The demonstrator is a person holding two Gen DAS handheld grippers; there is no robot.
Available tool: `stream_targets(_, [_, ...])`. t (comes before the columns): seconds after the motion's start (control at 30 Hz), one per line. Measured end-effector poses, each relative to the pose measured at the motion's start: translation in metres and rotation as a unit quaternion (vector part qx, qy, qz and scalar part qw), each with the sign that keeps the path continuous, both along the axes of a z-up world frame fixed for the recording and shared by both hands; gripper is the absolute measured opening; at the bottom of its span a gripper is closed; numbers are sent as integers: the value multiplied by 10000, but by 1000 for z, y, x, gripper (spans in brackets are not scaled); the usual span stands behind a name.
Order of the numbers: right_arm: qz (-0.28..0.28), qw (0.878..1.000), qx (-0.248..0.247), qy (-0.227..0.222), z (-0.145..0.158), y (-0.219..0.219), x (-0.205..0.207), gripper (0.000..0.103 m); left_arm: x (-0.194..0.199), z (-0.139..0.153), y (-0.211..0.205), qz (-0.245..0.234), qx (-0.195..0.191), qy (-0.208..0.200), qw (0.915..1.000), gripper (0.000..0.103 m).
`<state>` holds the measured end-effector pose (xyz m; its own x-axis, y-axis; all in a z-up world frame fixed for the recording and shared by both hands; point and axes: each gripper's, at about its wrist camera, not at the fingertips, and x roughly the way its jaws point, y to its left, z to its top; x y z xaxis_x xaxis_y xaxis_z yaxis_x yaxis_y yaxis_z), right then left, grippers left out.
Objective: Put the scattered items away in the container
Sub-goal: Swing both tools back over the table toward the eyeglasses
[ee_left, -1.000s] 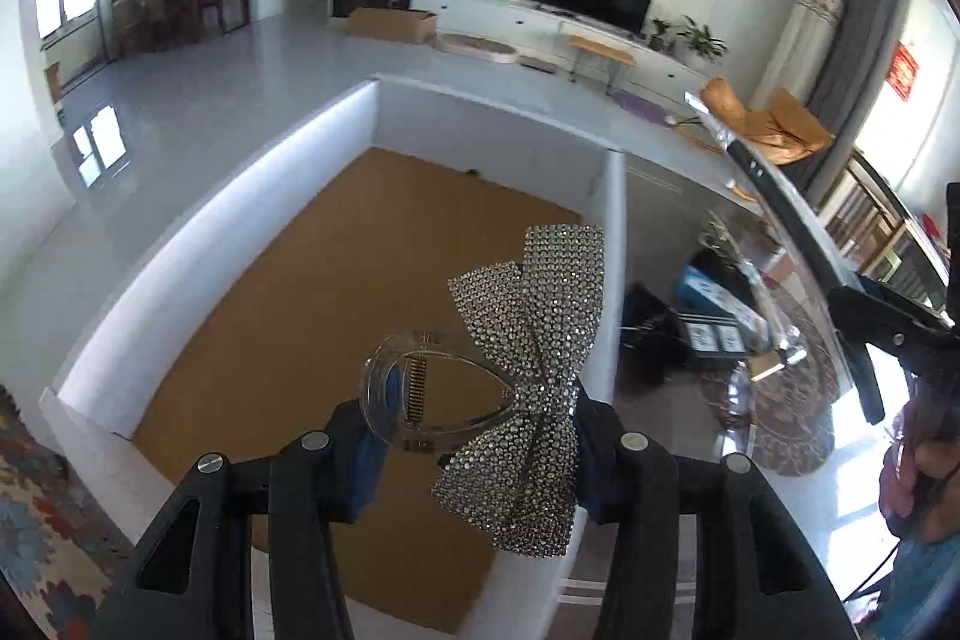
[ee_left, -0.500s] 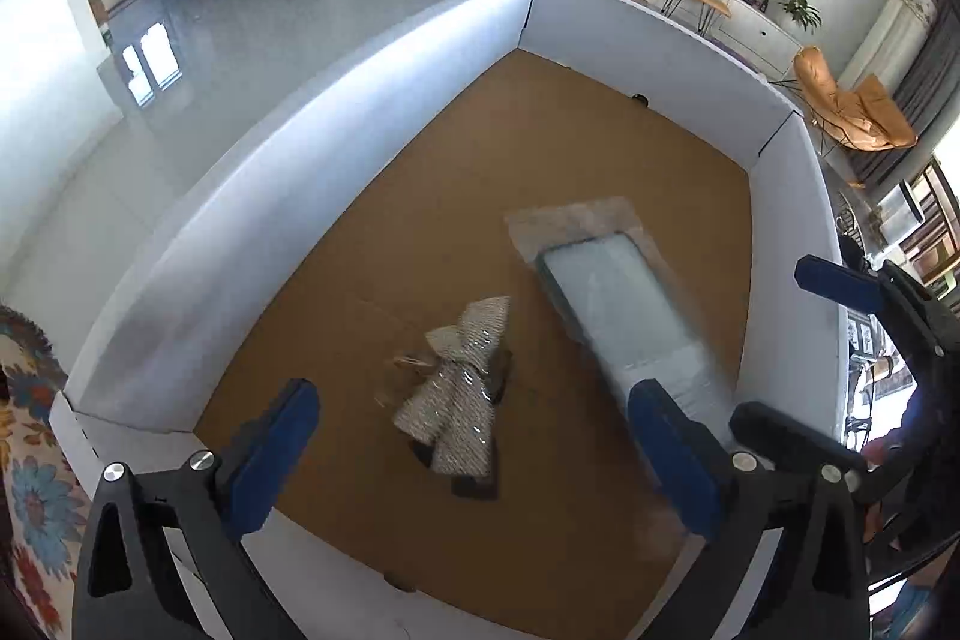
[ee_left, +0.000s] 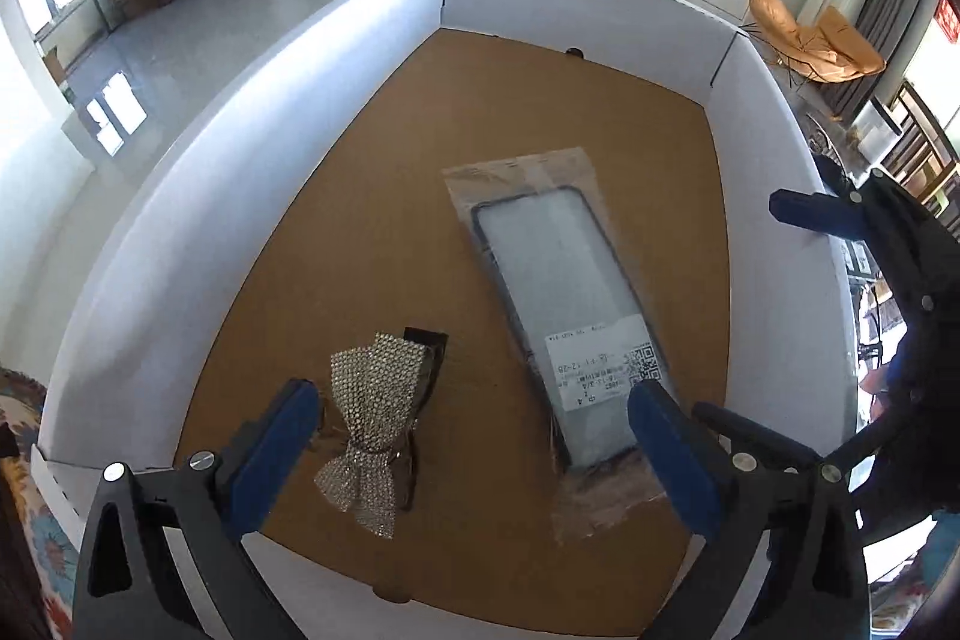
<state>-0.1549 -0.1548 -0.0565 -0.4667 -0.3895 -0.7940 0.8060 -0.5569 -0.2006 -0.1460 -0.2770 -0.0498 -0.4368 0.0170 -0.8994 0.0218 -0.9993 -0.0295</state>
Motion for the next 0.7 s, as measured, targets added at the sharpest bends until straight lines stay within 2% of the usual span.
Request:
stream_targets(0.13, [-16,9999,53,124,0,11,6,103,-1,0,11,-39,-173,129,9998,103])
stream_targets(0.23, [-86,9998,-44,177,2,15,6,103,3,8,13,20,-283,394,9988,103])
stream_targets(0.3, [-303,9988,-320,209,9,23,4,103,14,26,17,-28,-226,803,9965,103])
stream_targets(0.37, [-614,9936,-899,305,28,46,7,103,30,51,21,-80,-146,1237,9922,103])
stream_targets(0.47, [-1229,9732,-1878,512,60,112,26,103,52,90,47,-432,-29,1859,9816,103])
stream_targets(0.53, [-1647,9580,-2251,664,68,166,46,103,66,111,72,-821,115,2126,9736,103])
stream_targets(0.6, [-2040,9493,-2254,801,63,209,57,103,81,126,107,-1289,270,2261,9652,103])
stream_targets(0.7, [-2816,9397,-1783,772,36,285,79,103,94,131,152,-1876,498,2116,9579,103])
